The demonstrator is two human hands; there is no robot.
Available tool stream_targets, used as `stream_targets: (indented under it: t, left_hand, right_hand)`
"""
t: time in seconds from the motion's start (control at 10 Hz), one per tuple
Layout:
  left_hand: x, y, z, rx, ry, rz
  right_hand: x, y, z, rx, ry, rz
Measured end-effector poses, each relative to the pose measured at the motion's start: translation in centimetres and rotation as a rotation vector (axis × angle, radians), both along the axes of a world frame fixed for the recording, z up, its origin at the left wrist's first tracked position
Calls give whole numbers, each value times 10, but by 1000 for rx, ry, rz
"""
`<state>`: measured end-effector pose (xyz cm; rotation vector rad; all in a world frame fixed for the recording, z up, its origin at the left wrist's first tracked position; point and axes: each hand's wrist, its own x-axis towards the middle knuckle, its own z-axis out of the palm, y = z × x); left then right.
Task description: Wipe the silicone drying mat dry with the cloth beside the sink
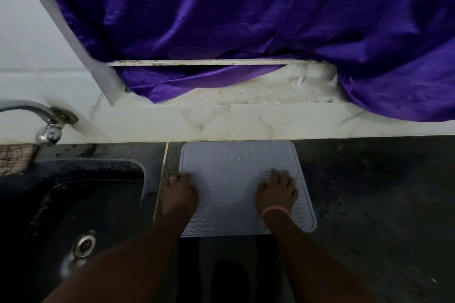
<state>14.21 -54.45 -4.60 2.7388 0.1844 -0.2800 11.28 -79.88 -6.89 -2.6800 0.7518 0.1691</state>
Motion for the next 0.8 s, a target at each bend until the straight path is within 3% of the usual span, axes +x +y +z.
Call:
stream_targets:
  t: [0.2,0.5,0.7,0.8]
  left_hand:
    - [-64,-12,7,32,48,140]
    - [-72,18,-2,-199,204,310]
    - [-65,31,9,-213,234,177]
    - [-62,37,22,-157,181,141]
  right_hand:
    - [-71,-8,-3,0,52,-101]
    - [-116,-13,7,60,116,-133]
    - [-114,19,19,80,202,-139]
    - [-101,36,30,193,203,-128]
